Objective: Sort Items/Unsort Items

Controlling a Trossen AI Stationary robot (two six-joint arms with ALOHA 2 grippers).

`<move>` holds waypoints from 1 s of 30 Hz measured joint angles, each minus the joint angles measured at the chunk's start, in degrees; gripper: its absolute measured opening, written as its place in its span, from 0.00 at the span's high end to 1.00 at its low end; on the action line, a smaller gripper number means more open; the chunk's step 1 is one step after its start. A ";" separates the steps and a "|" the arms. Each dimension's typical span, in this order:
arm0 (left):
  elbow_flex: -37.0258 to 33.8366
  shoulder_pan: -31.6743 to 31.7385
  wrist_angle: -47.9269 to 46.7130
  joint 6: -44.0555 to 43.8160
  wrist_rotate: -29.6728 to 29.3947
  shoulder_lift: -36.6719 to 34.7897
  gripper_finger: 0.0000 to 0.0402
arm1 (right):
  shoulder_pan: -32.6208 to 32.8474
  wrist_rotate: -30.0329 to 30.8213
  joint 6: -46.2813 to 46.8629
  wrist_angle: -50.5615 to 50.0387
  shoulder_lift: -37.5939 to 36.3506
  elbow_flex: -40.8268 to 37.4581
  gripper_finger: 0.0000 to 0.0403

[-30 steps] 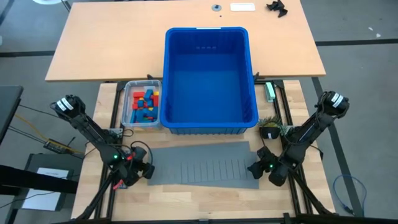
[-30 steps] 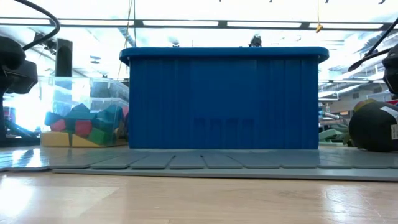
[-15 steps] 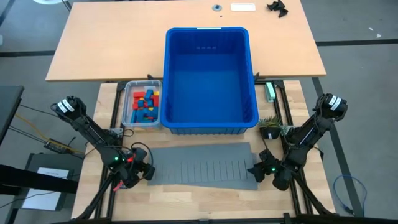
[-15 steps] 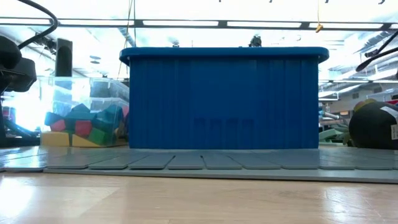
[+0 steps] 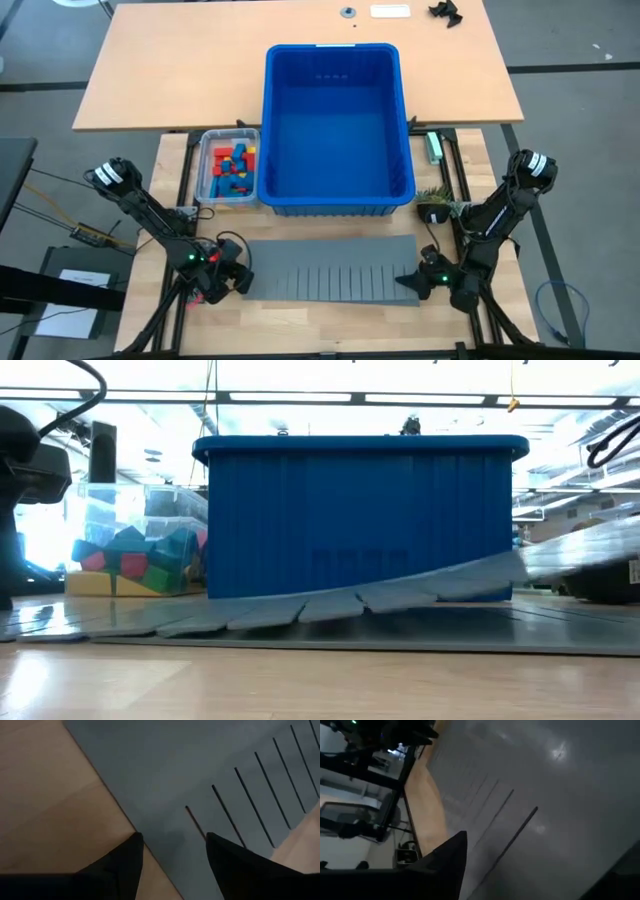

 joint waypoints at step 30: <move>44.87 0.65 -38.15 35.52 -11.41 -0.30 0.45 | -1.53 -4.00 -52.72 28.24 -10.46 0.04 0.99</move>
